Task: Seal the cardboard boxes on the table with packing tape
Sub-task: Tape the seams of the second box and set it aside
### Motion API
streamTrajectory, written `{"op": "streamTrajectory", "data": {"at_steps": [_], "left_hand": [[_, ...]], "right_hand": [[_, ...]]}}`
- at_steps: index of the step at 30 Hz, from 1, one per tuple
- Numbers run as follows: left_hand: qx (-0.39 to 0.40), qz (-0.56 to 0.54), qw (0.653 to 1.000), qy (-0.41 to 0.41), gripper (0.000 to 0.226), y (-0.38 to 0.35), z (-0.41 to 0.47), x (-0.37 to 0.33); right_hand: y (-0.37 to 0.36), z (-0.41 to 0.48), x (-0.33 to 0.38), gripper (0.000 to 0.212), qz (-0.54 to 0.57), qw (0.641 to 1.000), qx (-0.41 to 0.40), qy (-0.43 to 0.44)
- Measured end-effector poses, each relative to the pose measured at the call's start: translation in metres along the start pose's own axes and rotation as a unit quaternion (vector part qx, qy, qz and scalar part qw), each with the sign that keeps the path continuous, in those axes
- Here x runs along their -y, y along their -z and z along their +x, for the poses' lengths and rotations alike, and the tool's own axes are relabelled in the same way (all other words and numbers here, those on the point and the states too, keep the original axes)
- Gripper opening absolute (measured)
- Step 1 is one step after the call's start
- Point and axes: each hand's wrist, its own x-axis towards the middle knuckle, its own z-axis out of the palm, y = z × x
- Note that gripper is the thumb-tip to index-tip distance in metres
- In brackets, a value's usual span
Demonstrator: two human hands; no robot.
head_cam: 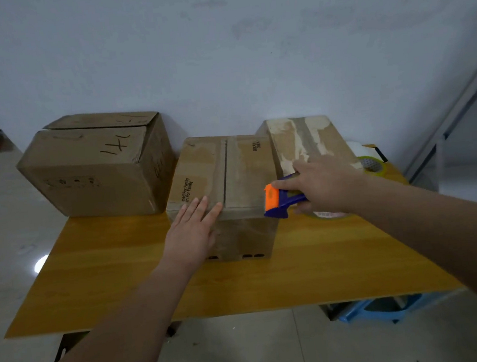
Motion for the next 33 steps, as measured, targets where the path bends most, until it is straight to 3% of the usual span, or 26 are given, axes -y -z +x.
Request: {"op": "streamTrajectory", "data": {"at_steps": [9,14,20,26,33], "left_hand": [[0.035,0.063,0.996,0.061,0.064,0.004,0.005,-0.039],[0.027,0.022,0.999,-0.027,0.059,0.001,0.015,-0.079],[0.026,0.086,0.996,0.018,0.056,0.013,-0.001,-0.013],[0.016,0.042,0.998,-0.038,0.06,0.003,0.02,-0.063],[0.032,0.038,0.997,-0.051,0.07,-0.008,0.017,-0.053]], "right_hand": [[-0.013,0.009,0.009,0.061,-0.016,0.999,-0.032,0.007],[-0.011,0.009,0.008,0.06,0.003,0.999,-0.033,0.009],[-0.013,0.012,0.006,0.059,0.031,0.999,-0.027,0.008],[-0.017,0.011,0.007,0.06,0.041,0.999,-0.035,-0.003],[-0.025,0.01,0.006,0.061,0.079,0.995,-0.052,-0.02]]}}
